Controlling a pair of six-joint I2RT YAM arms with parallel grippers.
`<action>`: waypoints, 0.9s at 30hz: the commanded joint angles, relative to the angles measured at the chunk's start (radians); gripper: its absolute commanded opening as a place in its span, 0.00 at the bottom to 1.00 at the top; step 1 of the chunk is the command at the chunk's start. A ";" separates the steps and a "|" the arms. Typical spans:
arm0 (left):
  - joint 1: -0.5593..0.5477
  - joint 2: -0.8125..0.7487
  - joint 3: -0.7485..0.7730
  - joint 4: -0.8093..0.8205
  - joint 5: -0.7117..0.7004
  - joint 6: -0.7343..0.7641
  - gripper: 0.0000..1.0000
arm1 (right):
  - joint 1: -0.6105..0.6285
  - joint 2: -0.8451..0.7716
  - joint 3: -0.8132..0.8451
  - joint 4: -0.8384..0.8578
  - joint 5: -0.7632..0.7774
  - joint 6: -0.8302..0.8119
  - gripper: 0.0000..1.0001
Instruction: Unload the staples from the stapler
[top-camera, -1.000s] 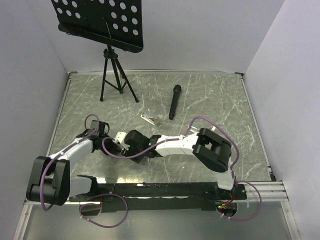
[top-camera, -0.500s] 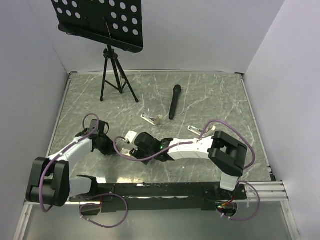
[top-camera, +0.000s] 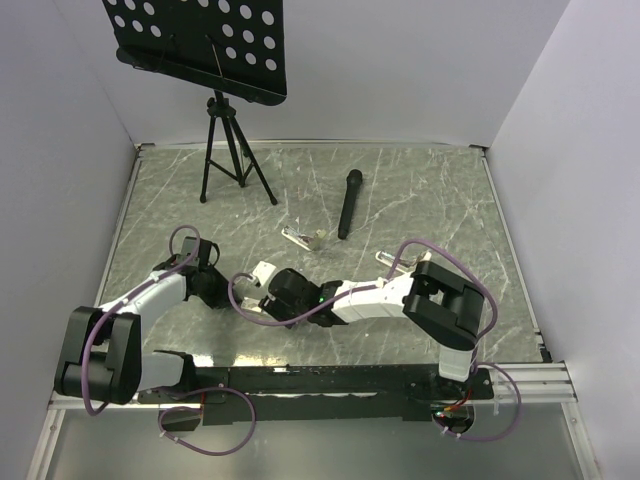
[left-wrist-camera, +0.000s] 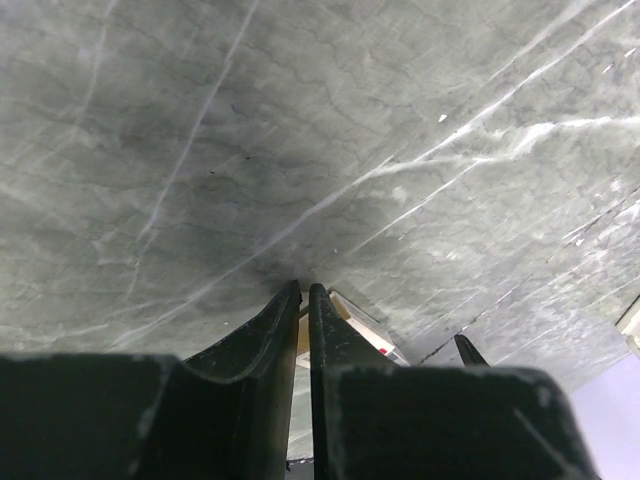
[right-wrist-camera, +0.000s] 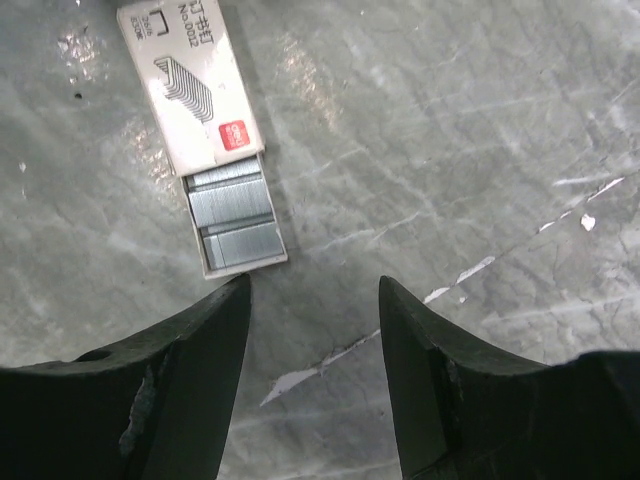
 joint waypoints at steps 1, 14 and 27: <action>-0.005 0.012 -0.007 0.005 -0.004 0.008 0.15 | -0.001 0.014 -0.026 0.089 0.029 0.016 0.61; -0.025 0.021 -0.025 0.022 0.015 -0.011 0.13 | -0.002 0.062 0.007 0.136 0.013 0.012 0.61; -0.068 0.024 -0.037 0.046 0.036 -0.055 0.12 | -0.005 0.115 0.074 0.151 0.027 0.018 0.61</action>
